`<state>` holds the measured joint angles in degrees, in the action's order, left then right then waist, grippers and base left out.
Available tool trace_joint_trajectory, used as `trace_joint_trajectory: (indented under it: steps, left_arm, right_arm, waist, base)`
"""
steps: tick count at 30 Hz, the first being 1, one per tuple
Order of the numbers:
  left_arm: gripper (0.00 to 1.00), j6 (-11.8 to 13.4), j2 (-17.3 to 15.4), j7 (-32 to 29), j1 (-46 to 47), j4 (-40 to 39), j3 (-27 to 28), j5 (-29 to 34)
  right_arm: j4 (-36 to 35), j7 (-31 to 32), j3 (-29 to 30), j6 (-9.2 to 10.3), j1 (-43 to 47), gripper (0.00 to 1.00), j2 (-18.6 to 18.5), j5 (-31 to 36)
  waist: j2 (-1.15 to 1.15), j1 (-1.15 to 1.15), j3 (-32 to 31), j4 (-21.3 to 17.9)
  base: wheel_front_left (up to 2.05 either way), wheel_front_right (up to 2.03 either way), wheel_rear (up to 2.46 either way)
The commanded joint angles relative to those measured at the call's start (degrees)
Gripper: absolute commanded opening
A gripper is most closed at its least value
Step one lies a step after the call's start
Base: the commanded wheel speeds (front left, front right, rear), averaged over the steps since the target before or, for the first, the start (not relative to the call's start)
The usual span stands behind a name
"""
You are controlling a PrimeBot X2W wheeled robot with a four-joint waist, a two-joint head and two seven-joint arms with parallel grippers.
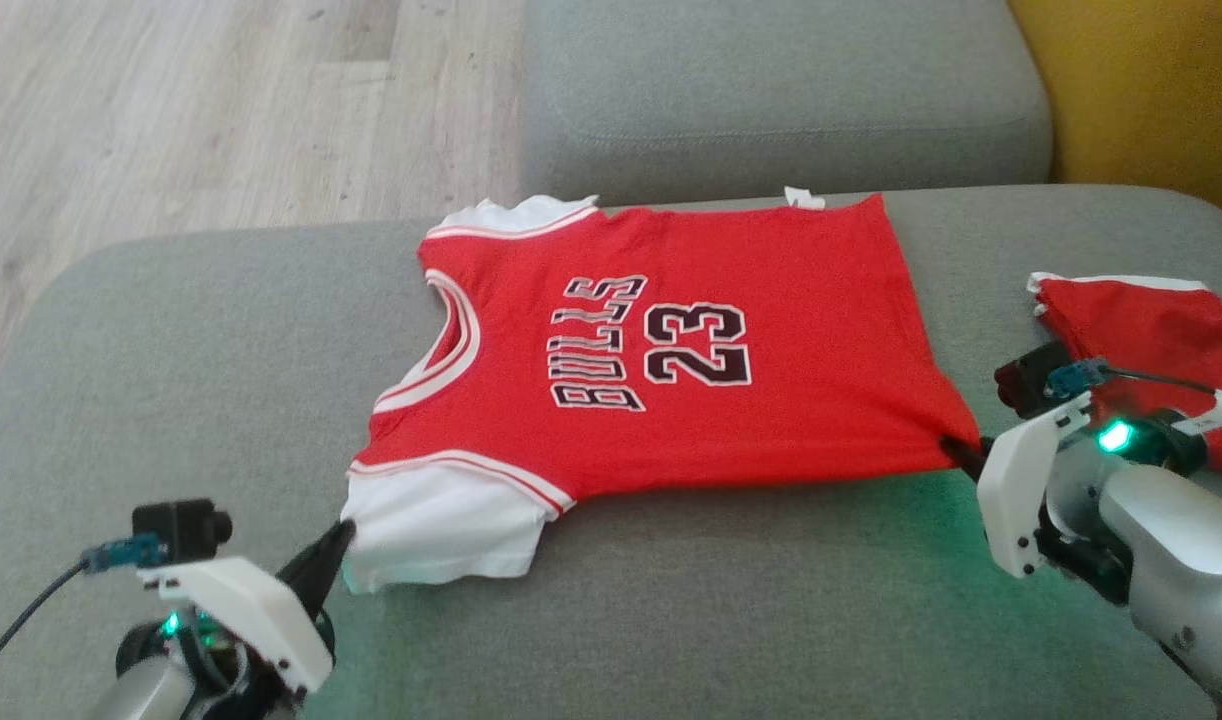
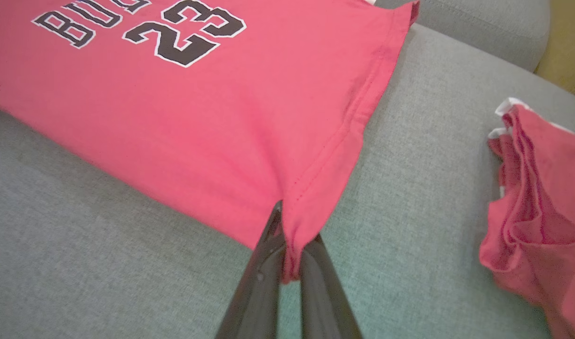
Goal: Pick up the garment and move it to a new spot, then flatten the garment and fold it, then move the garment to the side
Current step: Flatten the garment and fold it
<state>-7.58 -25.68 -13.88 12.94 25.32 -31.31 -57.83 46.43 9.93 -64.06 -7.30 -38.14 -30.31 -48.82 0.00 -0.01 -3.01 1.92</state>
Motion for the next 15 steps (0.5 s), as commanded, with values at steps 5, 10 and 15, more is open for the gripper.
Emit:
trace_joint_trajectory:
  steps: [5,10,15]
  left_arm:
    - [0.0,1.1,-5.1,-3.7,-1.8,-9.2,4.4,-4.8]
    - [0.0,4.2,-6.1,-4.6,-2.6,-14.7,6.4,-6.6]
    - [0.0,6.5,-5.7,-6.5,0.0,-15.7,8.2,-9.0]
  right_arm:
    - [-3.6,1.2,-0.4,-0.19,0.7,0.0,-3.6,-5.6]
    - [-4.1,0.7,-0.7,-0.19,0.4,0.0,-4.8,-7.2]
    - [-3.6,1.2,0.3,-0.19,-1.5,0.0,-4.1,-9.1]
  waist:
    - [0.0,0.01,-0.7,-0.6]
    - [0.0,0.01,0.2,-0.6]
    - [0.0,0.01,2.2,-0.9]
  base:
    - [0.0,0.0,0.0]
    - [0.0,0.0,0.0]
    - [0.0,0.0,0.0]
